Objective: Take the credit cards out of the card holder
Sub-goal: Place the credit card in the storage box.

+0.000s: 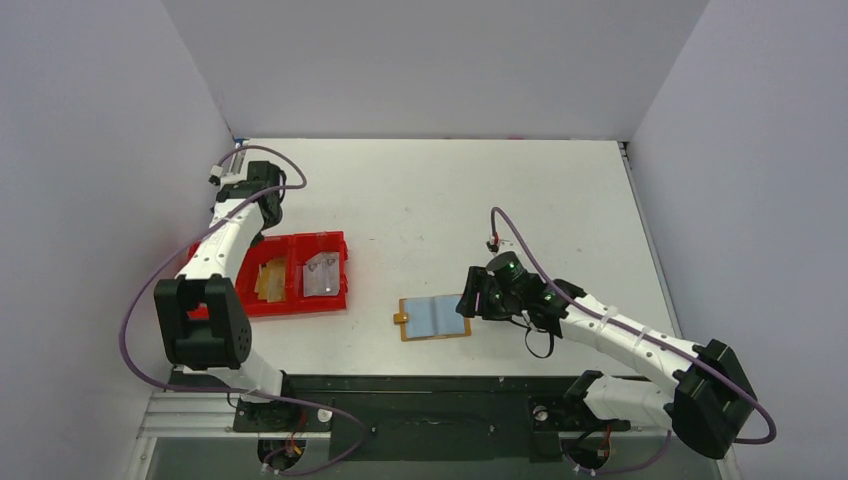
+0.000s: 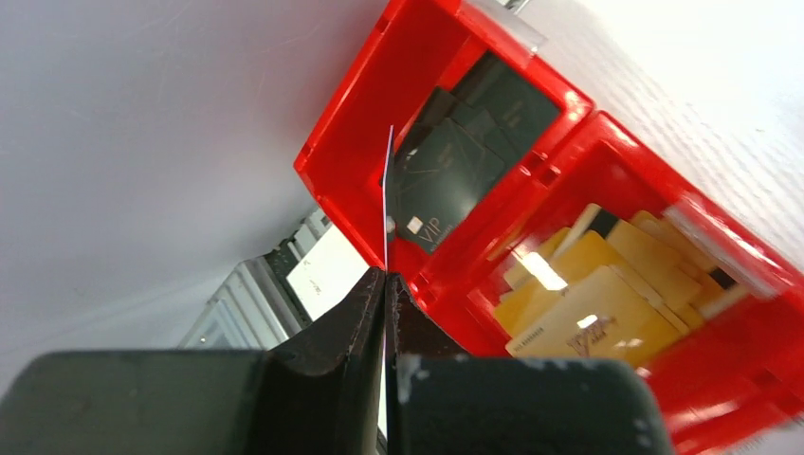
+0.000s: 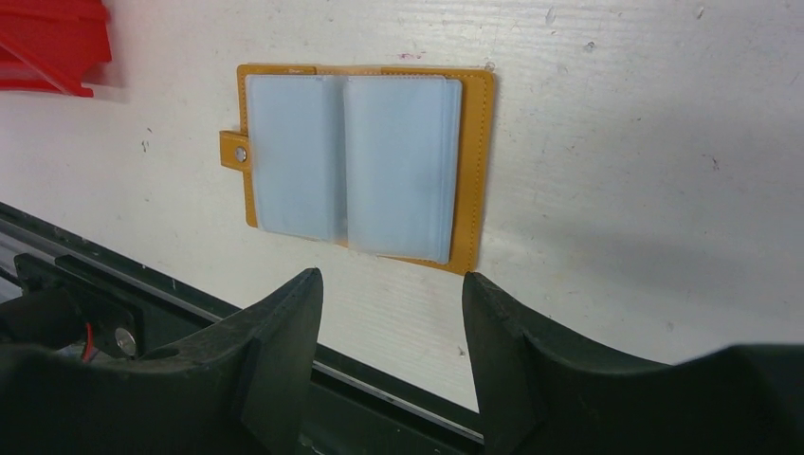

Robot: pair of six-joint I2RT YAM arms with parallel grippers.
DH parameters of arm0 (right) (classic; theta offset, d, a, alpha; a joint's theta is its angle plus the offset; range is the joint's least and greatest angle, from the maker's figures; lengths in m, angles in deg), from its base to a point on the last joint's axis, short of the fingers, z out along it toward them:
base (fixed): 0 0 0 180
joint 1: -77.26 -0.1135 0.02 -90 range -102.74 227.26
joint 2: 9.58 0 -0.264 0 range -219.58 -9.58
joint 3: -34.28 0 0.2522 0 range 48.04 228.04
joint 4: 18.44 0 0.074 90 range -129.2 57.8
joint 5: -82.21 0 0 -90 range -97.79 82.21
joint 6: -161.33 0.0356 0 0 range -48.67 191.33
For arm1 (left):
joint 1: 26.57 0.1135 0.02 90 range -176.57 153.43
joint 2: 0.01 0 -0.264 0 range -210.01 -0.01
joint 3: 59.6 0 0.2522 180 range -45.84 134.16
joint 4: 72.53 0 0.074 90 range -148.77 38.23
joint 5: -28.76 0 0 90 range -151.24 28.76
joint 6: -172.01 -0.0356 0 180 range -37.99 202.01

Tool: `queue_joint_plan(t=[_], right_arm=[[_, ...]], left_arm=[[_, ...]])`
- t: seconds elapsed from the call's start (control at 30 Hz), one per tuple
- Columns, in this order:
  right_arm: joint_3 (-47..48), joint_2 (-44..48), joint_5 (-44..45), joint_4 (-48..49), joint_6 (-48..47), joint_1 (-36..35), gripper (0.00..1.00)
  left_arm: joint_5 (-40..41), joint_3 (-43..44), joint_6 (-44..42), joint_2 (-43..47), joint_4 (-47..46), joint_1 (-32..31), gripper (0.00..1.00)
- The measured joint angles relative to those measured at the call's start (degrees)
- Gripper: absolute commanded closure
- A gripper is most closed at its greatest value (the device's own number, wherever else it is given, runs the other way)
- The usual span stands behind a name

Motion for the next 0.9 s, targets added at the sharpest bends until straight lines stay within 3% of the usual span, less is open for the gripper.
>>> queue_joint_plan(t=[0.5, 0.53, 0.6, 0.9], right_arm=[[-1.0, 2.6, 0.6, -3.0, -0.7, 0.0, 0.48], [-1.0, 2.6, 0.6, -3.1, -0.7, 0.0, 0.48], [-1.0, 2.6, 0.9, -3.2, -0.8, 0.0, 0.48], [-1.0, 2.3, 1.0, -3.5, -1.0, 0.0, 0.41]], left_arm=[[1.7, 0.0, -1.7, -9.9, -1.8, 4.9, 1.0], [1.4, 0.0, -1.7, -10.3, -1.8, 4.9, 0.96], [0.8, 0.0, -1.7, -10.9, -1.7, 5.0, 0.73], [-1.0, 1.6, -1.6, -11.6, -0.9, 6.7, 0.59]])
